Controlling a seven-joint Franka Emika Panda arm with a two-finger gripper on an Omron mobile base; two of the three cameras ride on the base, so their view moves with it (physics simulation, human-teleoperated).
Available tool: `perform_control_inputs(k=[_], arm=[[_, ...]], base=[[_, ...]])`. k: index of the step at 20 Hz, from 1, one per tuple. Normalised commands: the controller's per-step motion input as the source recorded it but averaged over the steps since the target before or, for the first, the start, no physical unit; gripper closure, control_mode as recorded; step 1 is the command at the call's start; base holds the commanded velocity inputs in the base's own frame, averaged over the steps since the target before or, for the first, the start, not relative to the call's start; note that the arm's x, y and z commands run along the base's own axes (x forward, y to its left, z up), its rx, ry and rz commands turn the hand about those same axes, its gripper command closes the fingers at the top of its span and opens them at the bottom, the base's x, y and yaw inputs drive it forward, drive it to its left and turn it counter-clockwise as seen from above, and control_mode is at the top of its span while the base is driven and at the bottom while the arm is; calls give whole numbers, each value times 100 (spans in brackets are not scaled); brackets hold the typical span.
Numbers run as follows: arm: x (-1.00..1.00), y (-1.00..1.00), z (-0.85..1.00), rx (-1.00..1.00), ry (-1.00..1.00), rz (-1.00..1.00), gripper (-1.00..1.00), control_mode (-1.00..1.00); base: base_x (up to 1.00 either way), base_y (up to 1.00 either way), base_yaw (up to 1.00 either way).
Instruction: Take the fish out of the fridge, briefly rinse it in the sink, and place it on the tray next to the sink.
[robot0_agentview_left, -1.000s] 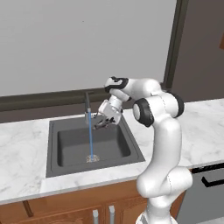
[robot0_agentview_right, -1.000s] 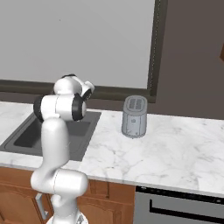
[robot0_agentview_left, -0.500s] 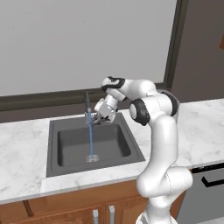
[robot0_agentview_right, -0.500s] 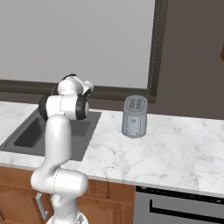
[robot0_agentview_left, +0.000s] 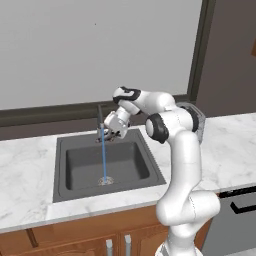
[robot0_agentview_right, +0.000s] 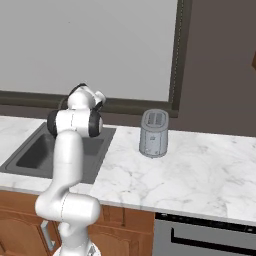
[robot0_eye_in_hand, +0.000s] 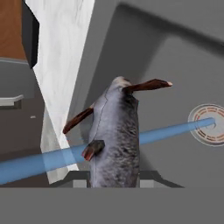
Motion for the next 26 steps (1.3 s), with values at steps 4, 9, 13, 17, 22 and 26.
perform_control_inputs(k=[4,9,13,17,22,26], arm=[[-43,1,2,0,7,0,100,-100],[-9,0,0,0,5,0,100,-100],[-17,0,0,0,0,0,100,-100],[-52,0,0,0,0,0,100,-100],[-8,0,0,0,1,0,100,-100],[29,-2,0,0,0,-2,100,-100]], base=[[0,0,0],[0,0,0],[0,0,0],[0,0,0],[0,0,0],[0,0,0]])
